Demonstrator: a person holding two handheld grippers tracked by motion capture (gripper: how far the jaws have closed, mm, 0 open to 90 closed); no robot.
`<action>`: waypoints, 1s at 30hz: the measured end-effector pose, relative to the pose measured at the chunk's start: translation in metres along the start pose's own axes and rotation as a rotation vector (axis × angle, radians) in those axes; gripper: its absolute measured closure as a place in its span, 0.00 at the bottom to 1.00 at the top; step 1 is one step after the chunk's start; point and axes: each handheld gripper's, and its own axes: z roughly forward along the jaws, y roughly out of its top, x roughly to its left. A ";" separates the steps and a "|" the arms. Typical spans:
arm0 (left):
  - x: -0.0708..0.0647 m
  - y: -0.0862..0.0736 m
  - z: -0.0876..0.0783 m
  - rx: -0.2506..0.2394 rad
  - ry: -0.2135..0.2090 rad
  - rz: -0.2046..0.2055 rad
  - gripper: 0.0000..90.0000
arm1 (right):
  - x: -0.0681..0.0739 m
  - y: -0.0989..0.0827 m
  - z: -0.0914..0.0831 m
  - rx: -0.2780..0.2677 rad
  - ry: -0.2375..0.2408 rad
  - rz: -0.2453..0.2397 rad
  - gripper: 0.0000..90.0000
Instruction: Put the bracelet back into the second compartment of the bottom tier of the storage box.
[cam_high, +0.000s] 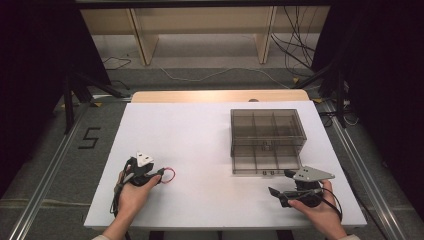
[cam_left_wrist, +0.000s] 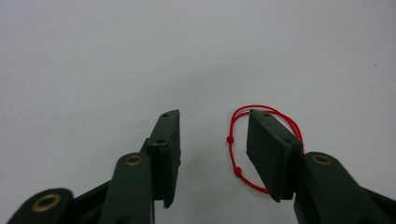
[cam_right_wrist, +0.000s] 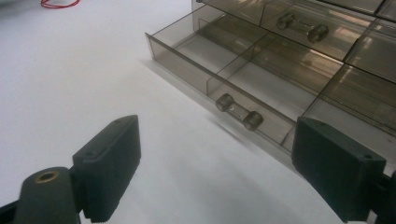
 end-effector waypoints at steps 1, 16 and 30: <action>0.000 0.000 0.002 0.008 0.001 -0.003 0.64 | 0.000 0.000 0.000 0.002 -0.001 0.005 0.19; -0.007 -0.007 0.008 0.041 -0.038 0.015 0.83 | 0.002 0.000 0.000 0.005 -0.002 0.000 0.19; -0.012 -0.011 0.008 0.014 -0.050 0.009 0.99 | 0.002 0.000 0.000 0.004 0.000 0.000 0.19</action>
